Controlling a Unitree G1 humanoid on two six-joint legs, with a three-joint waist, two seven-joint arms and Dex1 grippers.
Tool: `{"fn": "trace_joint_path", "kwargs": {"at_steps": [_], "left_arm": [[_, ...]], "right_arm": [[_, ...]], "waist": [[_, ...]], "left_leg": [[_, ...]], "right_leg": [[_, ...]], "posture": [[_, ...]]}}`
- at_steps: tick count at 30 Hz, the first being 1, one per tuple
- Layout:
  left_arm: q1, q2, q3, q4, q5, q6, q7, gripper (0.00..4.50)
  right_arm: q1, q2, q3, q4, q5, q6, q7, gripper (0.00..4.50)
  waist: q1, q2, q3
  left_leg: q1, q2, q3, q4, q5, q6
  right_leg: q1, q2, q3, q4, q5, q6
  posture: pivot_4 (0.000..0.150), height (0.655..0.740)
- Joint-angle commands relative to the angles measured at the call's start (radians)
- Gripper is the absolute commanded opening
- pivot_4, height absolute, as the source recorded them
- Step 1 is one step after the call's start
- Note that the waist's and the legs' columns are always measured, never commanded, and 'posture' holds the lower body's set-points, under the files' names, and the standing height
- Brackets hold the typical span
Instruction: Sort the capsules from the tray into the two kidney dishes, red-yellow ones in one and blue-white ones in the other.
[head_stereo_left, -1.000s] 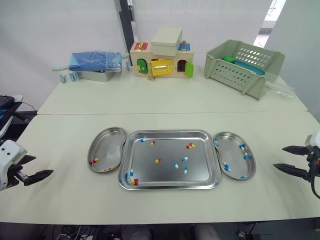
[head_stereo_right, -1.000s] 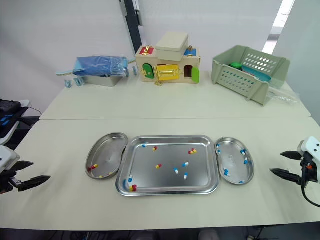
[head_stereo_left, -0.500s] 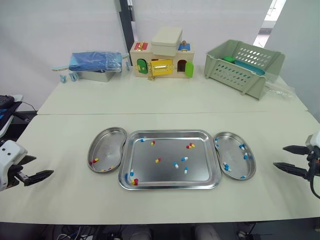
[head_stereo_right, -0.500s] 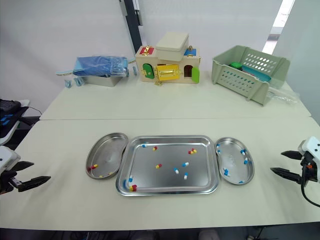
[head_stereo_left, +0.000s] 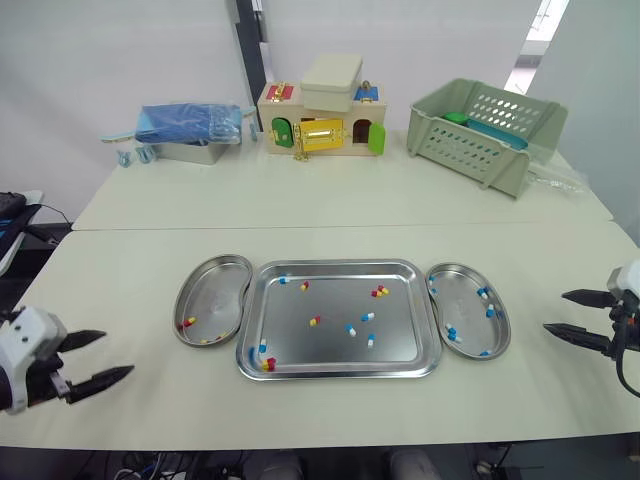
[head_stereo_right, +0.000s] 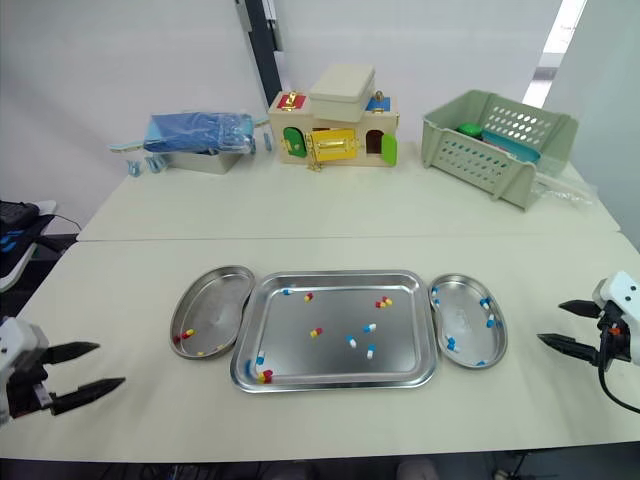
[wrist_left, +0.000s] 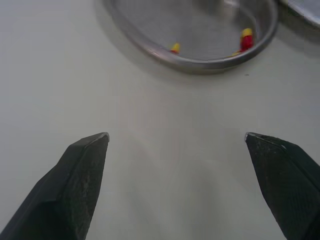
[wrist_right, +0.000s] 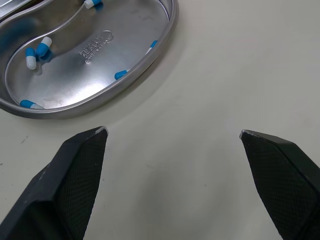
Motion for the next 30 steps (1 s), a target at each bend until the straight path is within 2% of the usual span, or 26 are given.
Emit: {"fn": "trace_joint_path", "kwargs": {"at_steps": [1,6,10,14,17,22,26,30], "left_arm": [[0.107,-0.095,0.102,-0.223,-0.103,0.02,0.016,4.5],[0.275,-0.354,0.059,-0.466,-0.166,-0.078,0.042,4.5],[0.337,-0.528,-0.055,-0.489,-0.099,-0.267,0.021,4.5],[0.346,-0.608,-0.102,-0.487,-0.089,-0.355,0.061,4.5],[0.354,-0.615,-0.122,-0.482,-0.086,-0.39,0.07,4.5],[0.338,-0.543,-0.127,-0.504,-0.092,-0.332,0.118,4.5],[0.283,-0.407,-0.117,-0.528,-0.11,-0.235,0.134,4.5],[0.199,-0.256,-0.11,-0.553,-0.143,-0.081,0.164,4.5]], "right_arm": [[-0.027,-0.011,-0.001,0.013,-0.009,-0.017,0.019,4.48],[-0.083,-0.015,0.027,0.06,-0.031,-0.029,0.036,4.48],[-0.096,-0.024,0.042,0.079,-0.043,-0.041,0.056,4.48],[-0.092,-0.03,0.039,0.088,-0.053,-0.051,0.069,4.48],[-0.095,-0.033,0.035,0.092,-0.06,-0.051,0.077,4.48],[-0.065,-0.032,0.027,0.073,-0.059,-0.05,0.089,4.48],[0.029,-0.026,-0.019,0.008,-0.027,-0.04,0.105,4.48],[0.232,0.009,-0.168,-0.208,0.079,0.055,0.123,4.48]], "waist": [[0.004,0.0,0.0],[0.007,0.0,0.0],[0.024,0.0,0.0],[0.034,0.0,0.0],[0.037,0.0,0.0],[0.039,0.0,0.0],[0.044,0.0,0.0],[0.052,0.0,0.0]], "left_leg": [[0.0,0.0,0.0,0.001,0.0,0.0],[0.002,0.0,0.004,0.002,-0.003,0.001],[0.004,0.0,0.004,0.003,-0.004,0.001],[0.007,0.0,0.005,0.003,-0.005,0.001],[0.007,0.0,0.005,0.003,-0.005,0.001],[0.007,0.0,0.005,0.003,-0.005,0.001],[0.008,0.0,0.004,0.003,-0.005,0.001],[0.007,0.0,0.003,0.003,-0.006,0.001]], "right_leg": [[0.001,0.0,0.0,0.0,0.0,0.0],[0.003,0.0,0.003,-0.002,0.0,0.0],[0.005,0.0,0.003,-0.003,0.0,0.0],[0.009,0.0,0.003,-0.005,0.0,0.0],[0.009,0.0,0.003,-0.005,0.0,0.0],[0.009,0.0,0.003,-0.006,0.0,0.0],[0.01,0.0,0.003,-0.006,0.0,0.0],[0.01,0.0,0.001,-0.006,0.0,0.0]], "posture": [[0.15,0.74],[0.15,0.74],[0.15,0.74],[0.15,0.74],[0.15,0.74],[0.15,0.74],[0.15,0.74],[0.15,0.74]]}}
